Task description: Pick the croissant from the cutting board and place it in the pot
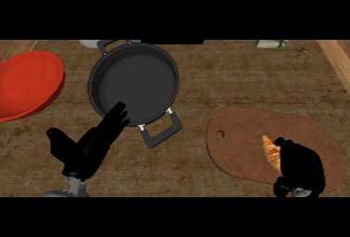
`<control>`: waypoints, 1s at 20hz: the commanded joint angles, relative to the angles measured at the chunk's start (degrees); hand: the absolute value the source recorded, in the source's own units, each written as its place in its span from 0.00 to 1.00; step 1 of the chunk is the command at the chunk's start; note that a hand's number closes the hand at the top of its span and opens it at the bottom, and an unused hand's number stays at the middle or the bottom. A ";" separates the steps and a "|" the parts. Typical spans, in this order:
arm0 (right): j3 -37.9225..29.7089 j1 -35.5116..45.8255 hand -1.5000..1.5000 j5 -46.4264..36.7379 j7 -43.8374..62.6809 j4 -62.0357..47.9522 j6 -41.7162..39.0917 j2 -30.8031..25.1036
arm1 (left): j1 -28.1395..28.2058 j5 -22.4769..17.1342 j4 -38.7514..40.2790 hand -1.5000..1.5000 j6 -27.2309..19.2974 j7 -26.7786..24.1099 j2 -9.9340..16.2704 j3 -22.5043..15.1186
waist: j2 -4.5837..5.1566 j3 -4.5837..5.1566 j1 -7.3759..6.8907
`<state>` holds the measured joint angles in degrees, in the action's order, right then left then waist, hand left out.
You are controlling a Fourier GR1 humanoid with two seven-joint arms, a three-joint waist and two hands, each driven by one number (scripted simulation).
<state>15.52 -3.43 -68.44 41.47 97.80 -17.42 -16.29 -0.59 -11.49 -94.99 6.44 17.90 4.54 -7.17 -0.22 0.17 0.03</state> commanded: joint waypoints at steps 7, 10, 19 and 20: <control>2.58 -1.99 1.00 -3.77 -6.20 -2.55 4.10 0.73 | 0.67 -0.65 -1.00 0.50 1.69 0.96 -0.11 0.83 | 0.16 -0.17 0.04; 3.07 10.59 1.00 5.23 -21.09 -8.63 -0.90 -1.57 | -1.01 -0.30 0.98 0.50 2.02 0.48 -0.66 -0.37 | 0.68 -0.26 -1.83; 3.58 31.14 1.00 11.62 -45.32 -25.77 -2.96 -1.44 | -2.09 -1.23 1.05 0.50 2.07 0.55 0.16 1.96 | 0.56 -0.20 -1.67; 2.68 33.26 1.00 11.52 -47.27 -29.47 -1.12 -0.73 | -0.95 0.22 -2.45 0.50 0.43 3.05 -0.71 -0.30 | 0.50 -0.23 -1.77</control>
<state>18.54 22.31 -57.07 1.42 77.09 -20.50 -18.20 -2.31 -11.66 -94.96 8.00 19.20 4.12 -7.07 0.51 -0.06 -2.46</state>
